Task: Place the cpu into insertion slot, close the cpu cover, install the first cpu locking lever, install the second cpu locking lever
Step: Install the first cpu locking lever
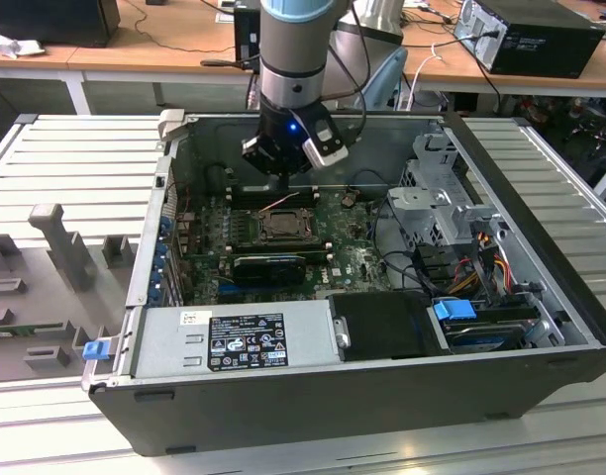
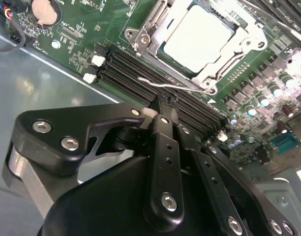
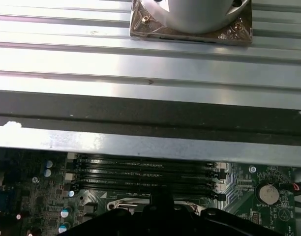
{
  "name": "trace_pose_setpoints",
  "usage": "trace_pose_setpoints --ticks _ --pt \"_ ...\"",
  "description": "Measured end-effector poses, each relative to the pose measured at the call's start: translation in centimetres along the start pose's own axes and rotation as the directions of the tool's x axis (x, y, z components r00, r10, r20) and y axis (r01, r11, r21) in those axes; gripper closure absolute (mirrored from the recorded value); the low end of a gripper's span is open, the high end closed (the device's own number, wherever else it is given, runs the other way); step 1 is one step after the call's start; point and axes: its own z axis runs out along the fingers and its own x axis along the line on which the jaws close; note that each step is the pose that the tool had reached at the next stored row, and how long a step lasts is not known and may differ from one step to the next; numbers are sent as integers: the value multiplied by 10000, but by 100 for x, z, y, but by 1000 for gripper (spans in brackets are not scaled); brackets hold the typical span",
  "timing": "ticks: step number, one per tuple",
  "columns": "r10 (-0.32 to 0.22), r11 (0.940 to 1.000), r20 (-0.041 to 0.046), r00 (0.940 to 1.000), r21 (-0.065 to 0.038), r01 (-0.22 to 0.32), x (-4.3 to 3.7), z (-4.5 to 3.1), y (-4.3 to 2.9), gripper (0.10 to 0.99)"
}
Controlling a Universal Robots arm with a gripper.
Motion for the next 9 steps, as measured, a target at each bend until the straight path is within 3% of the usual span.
trace_pose_setpoints --ticks 9 --pt "-296 9996 -54 9995 8 296 -31 65 -19 980"
